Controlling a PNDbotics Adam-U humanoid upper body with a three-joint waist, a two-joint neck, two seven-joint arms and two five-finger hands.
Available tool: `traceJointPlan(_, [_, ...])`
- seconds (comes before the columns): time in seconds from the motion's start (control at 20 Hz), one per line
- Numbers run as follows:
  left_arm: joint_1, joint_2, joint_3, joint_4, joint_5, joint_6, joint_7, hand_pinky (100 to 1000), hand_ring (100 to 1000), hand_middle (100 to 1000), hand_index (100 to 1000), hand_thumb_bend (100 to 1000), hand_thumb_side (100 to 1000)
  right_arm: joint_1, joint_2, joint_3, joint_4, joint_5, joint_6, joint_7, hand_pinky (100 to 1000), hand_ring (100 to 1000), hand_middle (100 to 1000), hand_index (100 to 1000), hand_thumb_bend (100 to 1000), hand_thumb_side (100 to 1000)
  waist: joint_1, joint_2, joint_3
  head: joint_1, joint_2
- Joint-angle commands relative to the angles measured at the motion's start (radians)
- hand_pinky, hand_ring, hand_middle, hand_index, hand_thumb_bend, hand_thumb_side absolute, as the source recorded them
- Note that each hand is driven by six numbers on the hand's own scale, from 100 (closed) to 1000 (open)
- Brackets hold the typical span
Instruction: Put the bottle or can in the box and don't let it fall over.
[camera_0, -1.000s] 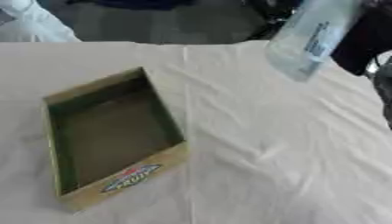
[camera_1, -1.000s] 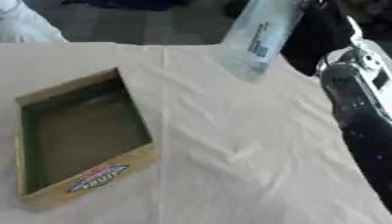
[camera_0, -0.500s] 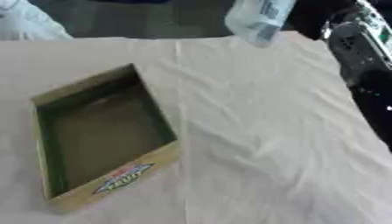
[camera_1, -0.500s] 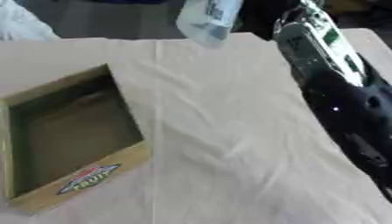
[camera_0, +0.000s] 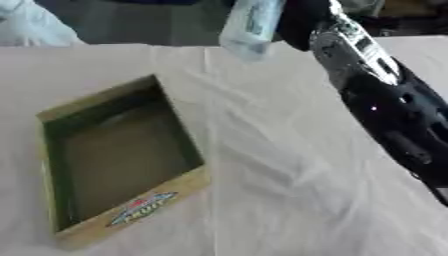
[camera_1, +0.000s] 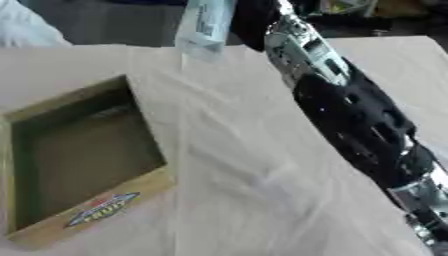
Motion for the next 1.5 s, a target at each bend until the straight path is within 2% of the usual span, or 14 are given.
traceJointPlan(0.05, [-0.049, 0.038, -0.036, -0.019, 0.045, -0.005, 0.001, 1000, 981, 899, 674, 432, 339, -0.032, 0.007, 0.007, 0.020, 0.025, -0.015, 0.020, 857, 692, 100, 515, 100, 470, 0.002, -0.022, 0.011, -0.028, -0.003])
traceJointPlan(0.4, [-0.106, 0.026, -0.072, -0.019, 0.079, 0.012, 0.018, 1000, 980, 897, 674, 424, 341, -0.045, 0.061, 0.035, 0.019, 0.050, -0.026, 0.026, 856, 690, 100, 514, 100, 470, -0.011, -0.023, 0.053, -0.080, 0.009])
traceJointPlan(0.7, [-0.126, 0.010, -0.082, -0.019, 0.069, 0.008, 0.020, 1000, 979, 895, 672, 431, 328, -0.050, 0.078, 0.038, 0.026, 0.092, -0.026, 0.006, 847, 692, 100, 517, 100, 470, -0.028, -0.011, 0.111, -0.170, 0.006])
traceJointPlan(0.8, [-0.126, 0.008, -0.082, -0.019, 0.061, 0.006, 0.027, 1000, 976, 892, 668, 438, 327, -0.054, 0.089, 0.041, 0.022, 0.100, -0.032, 0.003, 846, 690, 100, 516, 100, 470, -0.036, -0.008, 0.124, -0.188, 0.004])
traceJointPlan(1.25, [-0.113, 0.018, -0.078, -0.019, 0.038, -0.003, 0.048, 1000, 973, 889, 665, 438, 324, -0.056, 0.118, 0.057, 0.002, 0.127, -0.070, -0.006, 839, 672, 100, 505, 100, 470, -0.055, -0.015, 0.150, -0.173, 0.002])
traceJointPlan(1.5, [-0.106, 0.031, -0.074, -0.019, 0.033, -0.008, 0.059, 1000, 972, 887, 663, 437, 318, -0.052, 0.129, 0.065, -0.015, 0.144, -0.099, -0.017, 836, 661, 100, 492, 100, 470, -0.064, -0.018, 0.170, -0.199, 0.014])
